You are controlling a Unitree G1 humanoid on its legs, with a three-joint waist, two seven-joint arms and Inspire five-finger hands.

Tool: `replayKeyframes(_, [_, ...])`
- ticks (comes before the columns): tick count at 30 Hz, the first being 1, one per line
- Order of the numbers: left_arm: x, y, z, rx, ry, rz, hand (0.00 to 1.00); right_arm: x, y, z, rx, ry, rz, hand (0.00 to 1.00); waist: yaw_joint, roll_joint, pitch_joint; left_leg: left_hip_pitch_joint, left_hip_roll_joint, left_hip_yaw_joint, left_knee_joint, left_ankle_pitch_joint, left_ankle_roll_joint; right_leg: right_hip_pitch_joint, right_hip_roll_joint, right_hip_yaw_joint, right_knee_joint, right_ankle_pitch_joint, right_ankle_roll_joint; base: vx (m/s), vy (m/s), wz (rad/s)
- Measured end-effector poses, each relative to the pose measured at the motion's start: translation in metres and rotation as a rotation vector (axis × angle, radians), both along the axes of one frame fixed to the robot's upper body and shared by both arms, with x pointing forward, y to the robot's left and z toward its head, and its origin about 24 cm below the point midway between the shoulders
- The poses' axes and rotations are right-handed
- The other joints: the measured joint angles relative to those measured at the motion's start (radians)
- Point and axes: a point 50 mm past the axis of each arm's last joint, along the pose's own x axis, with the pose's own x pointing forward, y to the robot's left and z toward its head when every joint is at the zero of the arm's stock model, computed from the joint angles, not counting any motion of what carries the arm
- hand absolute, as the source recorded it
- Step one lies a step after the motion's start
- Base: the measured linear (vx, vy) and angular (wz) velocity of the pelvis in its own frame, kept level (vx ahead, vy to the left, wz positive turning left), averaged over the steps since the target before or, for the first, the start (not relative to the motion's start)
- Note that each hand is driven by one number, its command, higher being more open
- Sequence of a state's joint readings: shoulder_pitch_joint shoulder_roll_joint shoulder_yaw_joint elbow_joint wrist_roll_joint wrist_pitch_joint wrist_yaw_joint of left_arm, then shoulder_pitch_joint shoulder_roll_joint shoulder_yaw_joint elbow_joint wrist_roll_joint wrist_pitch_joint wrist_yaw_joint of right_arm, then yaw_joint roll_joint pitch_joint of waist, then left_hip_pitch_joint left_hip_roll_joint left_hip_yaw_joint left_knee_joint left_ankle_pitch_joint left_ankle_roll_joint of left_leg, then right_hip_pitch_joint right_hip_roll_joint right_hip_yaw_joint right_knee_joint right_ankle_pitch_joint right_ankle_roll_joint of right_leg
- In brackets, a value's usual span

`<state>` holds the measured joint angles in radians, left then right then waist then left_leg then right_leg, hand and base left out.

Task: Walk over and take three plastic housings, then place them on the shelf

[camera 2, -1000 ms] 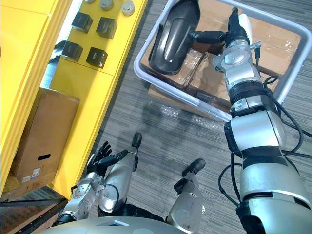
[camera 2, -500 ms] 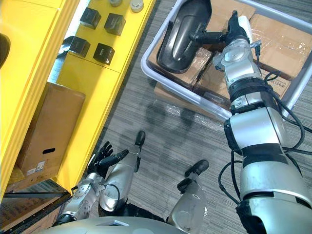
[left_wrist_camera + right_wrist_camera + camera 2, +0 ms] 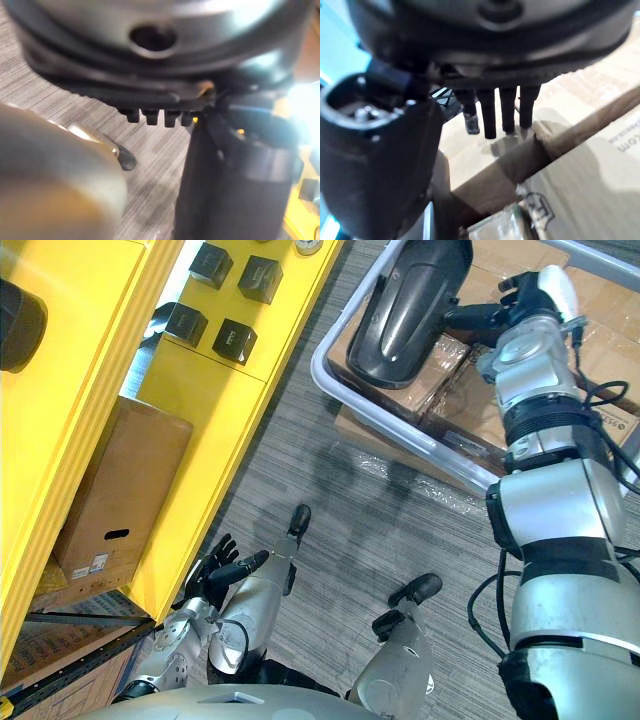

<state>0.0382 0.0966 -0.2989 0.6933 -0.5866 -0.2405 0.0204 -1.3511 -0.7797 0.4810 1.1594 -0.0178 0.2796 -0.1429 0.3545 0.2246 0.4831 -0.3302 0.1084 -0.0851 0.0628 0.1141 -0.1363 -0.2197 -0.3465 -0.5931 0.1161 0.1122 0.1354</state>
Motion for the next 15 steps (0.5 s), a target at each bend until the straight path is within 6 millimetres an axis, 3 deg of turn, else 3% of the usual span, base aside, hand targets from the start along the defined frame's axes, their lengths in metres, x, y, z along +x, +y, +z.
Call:
replayKeyframes(4, [-0.002,-0.003,-0.002,-0.003,0.008,-0.017,1.00,-0.002,-0.003,0.001,-0.011,0.013,-0.022,0.00,0.001,0.017,-0.012,-0.004,0.000,0.002,-0.001,0.004,0.000,-0.005,0.000,0.000,-0.002,0.000,0.000,-0.01,-0.016,0.00])
replayKeyframes(7, [-0.003,-0.005,-0.002,-0.010,0.007,-0.029,1.00,0.001,0.000,-0.020,0.023,0.101,-0.040,0.00,0.004,0.029,-0.020,-0.005,0.000,0.005,-0.004,0.006,0.002,-0.006,0.001,0.001,-0.008,0.001,0.001,-0.01,-0.024,-0.01])
replayKeyframes(15, [-0.004,-0.006,-0.002,-0.017,-0.006,-0.039,1.00,0.003,0.001,-0.030,0.043,0.147,-0.026,0.00,0.007,0.030,-0.022,0.010,0.006,0.011,-0.012,0.014,0.003,-0.002,-0.001,0.008,-0.006,0.002,0.001,-0.04,-0.023,-0.01])
